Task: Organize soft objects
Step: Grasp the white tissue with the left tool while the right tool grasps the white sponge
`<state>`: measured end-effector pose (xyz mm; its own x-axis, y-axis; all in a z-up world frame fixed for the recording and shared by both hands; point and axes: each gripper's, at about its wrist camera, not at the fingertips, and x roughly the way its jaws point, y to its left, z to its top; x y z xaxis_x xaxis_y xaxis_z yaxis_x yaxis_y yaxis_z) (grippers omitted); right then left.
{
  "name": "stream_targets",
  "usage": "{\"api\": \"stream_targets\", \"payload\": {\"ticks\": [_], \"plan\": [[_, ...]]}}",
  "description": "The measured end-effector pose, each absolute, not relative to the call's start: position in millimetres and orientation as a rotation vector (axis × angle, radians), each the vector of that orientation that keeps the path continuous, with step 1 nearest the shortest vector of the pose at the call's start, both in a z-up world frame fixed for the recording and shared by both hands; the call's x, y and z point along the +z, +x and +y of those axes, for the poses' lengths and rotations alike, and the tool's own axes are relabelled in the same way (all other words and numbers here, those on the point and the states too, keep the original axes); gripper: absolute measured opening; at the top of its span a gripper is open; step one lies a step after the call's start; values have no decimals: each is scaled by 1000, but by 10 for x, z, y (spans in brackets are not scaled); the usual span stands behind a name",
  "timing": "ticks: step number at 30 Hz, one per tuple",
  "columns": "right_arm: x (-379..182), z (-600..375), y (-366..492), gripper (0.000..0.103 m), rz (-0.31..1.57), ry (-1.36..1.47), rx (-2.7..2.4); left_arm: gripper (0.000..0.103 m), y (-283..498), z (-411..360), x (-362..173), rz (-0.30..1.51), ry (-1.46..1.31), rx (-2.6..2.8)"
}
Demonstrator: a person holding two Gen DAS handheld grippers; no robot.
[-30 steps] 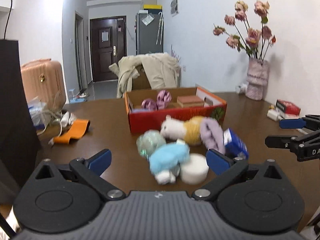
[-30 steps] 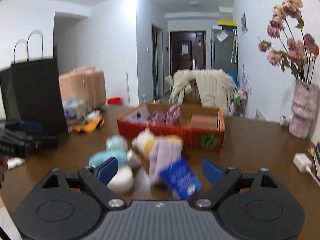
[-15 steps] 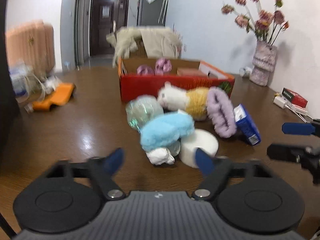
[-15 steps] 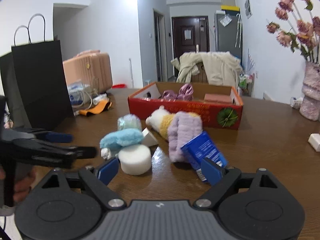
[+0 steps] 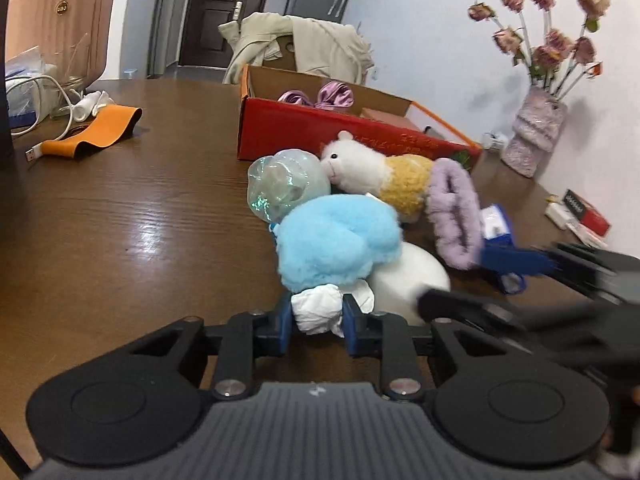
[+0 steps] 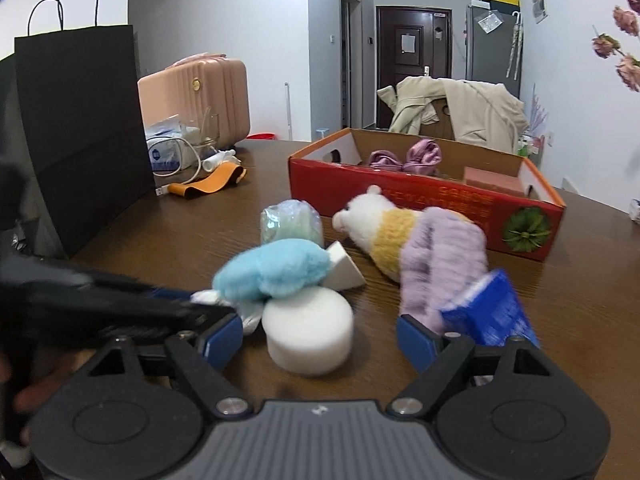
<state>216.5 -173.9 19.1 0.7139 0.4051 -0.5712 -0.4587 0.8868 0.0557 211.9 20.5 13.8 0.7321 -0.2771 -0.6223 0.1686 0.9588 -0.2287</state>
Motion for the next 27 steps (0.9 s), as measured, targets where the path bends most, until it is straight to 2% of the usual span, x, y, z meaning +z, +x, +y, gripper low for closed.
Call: {"api": "stream_targets", "payload": {"ticks": [4, 6, 19, 24, 27], "plan": [[65, -1583, 2330, 71, 653, -105, 466, 24, 1878, 299, 282, 663, -137, -236], [29, -1549, 2349, 57, 661, -109, 465, 25, 1809, 329, 353, 638, -131, -220], [192, -2179, 1762, 56, 619, -58, 416, 25, 1834, -66, 454, 622, -98, -299], [535, -2469, 1844, 55, 513, 16, 440, 25, 2093, -113, 718, 557, -88, -306], [869, -2616, 2211, 55, 430, -23, 450, 25, 2573, -85, 996, 470, -36, -213]]}}
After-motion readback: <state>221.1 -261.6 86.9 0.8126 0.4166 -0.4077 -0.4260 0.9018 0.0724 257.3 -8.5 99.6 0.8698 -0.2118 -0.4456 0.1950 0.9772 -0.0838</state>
